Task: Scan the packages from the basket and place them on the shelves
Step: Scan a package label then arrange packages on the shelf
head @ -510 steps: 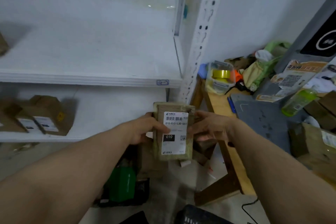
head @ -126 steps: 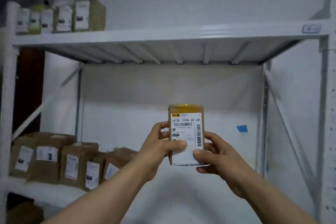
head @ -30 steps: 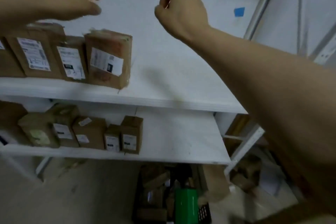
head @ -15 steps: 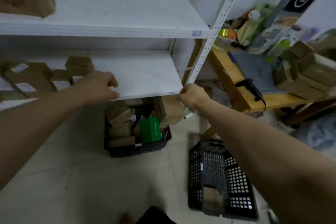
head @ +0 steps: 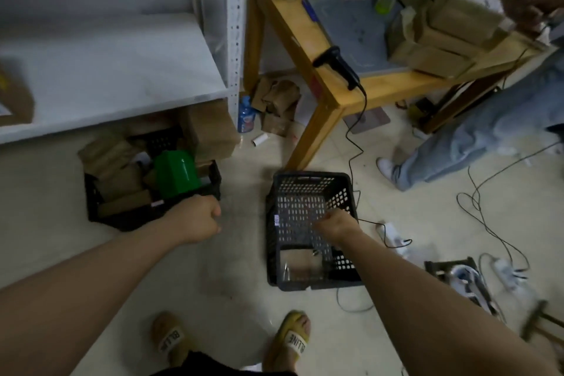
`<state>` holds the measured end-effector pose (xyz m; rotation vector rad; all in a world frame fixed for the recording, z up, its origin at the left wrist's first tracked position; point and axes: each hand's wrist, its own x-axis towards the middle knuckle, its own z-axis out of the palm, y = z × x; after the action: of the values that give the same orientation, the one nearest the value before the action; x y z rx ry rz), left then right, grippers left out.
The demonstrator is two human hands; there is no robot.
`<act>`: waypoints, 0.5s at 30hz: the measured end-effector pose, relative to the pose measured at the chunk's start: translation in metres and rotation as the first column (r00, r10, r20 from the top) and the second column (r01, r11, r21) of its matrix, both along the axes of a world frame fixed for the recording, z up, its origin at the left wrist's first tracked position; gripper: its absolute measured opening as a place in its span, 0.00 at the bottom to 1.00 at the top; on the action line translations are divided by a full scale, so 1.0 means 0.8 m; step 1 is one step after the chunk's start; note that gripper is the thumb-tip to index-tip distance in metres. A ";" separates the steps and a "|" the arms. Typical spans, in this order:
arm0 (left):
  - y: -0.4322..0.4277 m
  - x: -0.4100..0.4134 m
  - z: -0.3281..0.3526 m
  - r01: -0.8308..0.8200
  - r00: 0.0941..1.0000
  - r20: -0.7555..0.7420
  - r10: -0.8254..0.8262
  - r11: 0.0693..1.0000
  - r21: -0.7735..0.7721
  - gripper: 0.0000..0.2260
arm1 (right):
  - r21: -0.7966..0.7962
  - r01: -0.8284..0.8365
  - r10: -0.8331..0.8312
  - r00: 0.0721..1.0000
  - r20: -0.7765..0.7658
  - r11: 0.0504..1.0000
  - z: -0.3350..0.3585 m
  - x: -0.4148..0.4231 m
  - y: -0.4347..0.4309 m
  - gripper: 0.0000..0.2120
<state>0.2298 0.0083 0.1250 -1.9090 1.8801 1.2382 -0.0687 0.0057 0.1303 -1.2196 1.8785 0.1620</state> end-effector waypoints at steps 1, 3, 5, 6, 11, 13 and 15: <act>0.004 -0.031 -0.012 0.000 1.000 -0.022 0.001 1.000 0.030 0.08 | 0.011 0.042 -0.043 0.999 0.008 0.999 -0.013 -0.025 0.004 0.12; 0.012 -0.092 -0.037 0.002 0.999 -0.051 0.001 0.998 0.062 0.04 | 0.047 0.128 -0.129 0.991 0.031 0.991 -0.036 -0.069 0.008 0.12; 0.017 -0.145 -0.065 -0.034 0.996 -0.082 0.041 0.996 0.082 0.08 | 0.086 0.198 -0.202 0.978 0.047 0.976 -0.061 -0.107 0.007 0.10; 0.017 -0.168 -0.077 -0.069 0.992 -0.097 0.079 0.992 0.103 0.11 | 0.097 0.220 -0.226 0.973 0.054 0.971 -0.075 -0.125 0.004 0.11; -0.004 -0.253 -0.148 -0.167 0.969 -0.144 0.199 0.964 0.209 0.08 | 0.131 0.301 -0.311 0.949 0.060 0.945 -0.160 -0.190 -0.026 0.05; -0.013 -0.280 -0.183 -0.182 0.958 -0.171 0.228 0.951 0.250 0.04 | 0.158 0.281 -0.292 0.955 0.048 0.947 -0.194 -0.201 -0.034 0.08; -0.023 -0.305 -0.230 -0.199 0.952 -0.170 0.254 0.938 0.285 0.04 | 0.183 0.274 -0.283 0.959 0.024 0.944 -0.236 -0.208 -0.042 0.15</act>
<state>-0.0140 -0.0104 -0.0589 -1.9546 1.5093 1.7217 -0.2347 -0.0283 -0.0587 -0.8199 1.9250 0.1405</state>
